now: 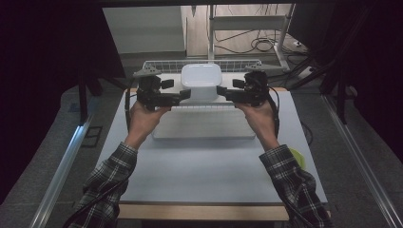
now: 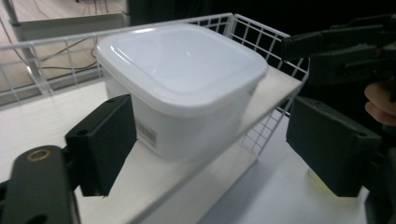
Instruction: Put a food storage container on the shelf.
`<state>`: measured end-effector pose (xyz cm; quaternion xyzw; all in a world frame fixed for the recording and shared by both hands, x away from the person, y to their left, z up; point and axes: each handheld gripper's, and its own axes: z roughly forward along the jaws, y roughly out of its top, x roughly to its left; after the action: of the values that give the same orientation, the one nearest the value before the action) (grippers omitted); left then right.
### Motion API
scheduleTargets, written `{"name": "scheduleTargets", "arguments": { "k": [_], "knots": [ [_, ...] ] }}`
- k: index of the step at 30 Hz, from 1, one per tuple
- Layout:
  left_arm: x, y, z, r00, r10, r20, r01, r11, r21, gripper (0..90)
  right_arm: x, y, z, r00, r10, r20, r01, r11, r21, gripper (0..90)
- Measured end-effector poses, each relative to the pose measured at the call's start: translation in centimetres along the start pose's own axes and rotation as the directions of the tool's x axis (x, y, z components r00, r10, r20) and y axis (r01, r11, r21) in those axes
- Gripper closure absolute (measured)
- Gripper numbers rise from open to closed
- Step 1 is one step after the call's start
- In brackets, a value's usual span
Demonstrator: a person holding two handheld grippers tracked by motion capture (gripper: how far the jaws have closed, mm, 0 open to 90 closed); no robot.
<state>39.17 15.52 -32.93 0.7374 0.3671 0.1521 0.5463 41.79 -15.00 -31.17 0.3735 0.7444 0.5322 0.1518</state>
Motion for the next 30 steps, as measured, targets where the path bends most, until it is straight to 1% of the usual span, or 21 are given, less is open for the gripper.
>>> {"name": "scheduleTargets", "arguments": {
  "k": [4,6,8,11,12,16,18,21,24,30],
  "knots": [
    [-0.8,-1.0,-0.5,0.9993,0.035,0.009,-0.035,0.9992,0.016,11.5,0.3,-1.0,-0.8,0.9998,-0.018,-0.009,0.018,1.0,0.0,22.3],
    [-1.1,-1.5,-0.7,0.999,0.041,0.017,-0.042,0.999,0.018,9.7,0.5,-1.6,-1.1,0.9994,-0.034,-0.01,0.034,0.999,0.001,20.8],
    [-1.3,-2.0,-1.0,0.9986,0.047,0.026,-0.047,0.9986,0.022,8.1,0.7,-2.2,-1.4,0.9988,-0.042,-0.025,0.043,0.999,0.006,19.4],
    [-1.8,-3.0,-1.5,0.9979,0.056,0.033,-0.057,0.9979,0.031,6.9,1.2,-3.2,-1.7,0.9969,-0.069,-0.036,0.07,0.997,0.015,16.7],
    [-1.9,-3.2,-1.6,0.9978,0.056,0.035,-0.057,0.998,0.029,6.1,1.4,-3.5,-1.8,0.9962,-0.076,-0.042,0.077,0.997,0.019,16.1],
    [-2.6,-4.6,-2.3,0.9962,0.08,0.033,-0.081,0.9965,0.021,4.7,2.0,-4.6,-2.2,0.9939,-0.091,-0.062,0.093,0.995,0.033,13.6],
    [-3.0,-5.2,-2.6,0.995,0.097,0.024,-0.098,0.9949,0.023,3.8,2.3,-5.2,-2.4,0.9931,-0.089,-0.077,0.092,0.995,0.034,12.5],
    [-3.7,-6.3,-2.9,0.9916,0.129,0.008,-0.129,0.9908,0.04,2.5,2.6,-6.0,-2.7,0.9922,-0.088,-0.088,0.092,0.995,0.042,11.3],
    [-4.3,-7.2,-3.0,0.989,0.148,0.013,-0.148,0.9875,0.055,2.2,2.9,-6.9,-3.0,0.9912,-0.097,-0.09,0.102,0.993,0.052,9.8],
    [-5.1,-9.0,-3.2,0.9868,0.159,0.032,-0.161,0.9846,0.07,3.0,3.1,-8.6,-3.6,0.99,-0.099,-0.1,0.106,0.992,0.065,8.2]
  ]
}}
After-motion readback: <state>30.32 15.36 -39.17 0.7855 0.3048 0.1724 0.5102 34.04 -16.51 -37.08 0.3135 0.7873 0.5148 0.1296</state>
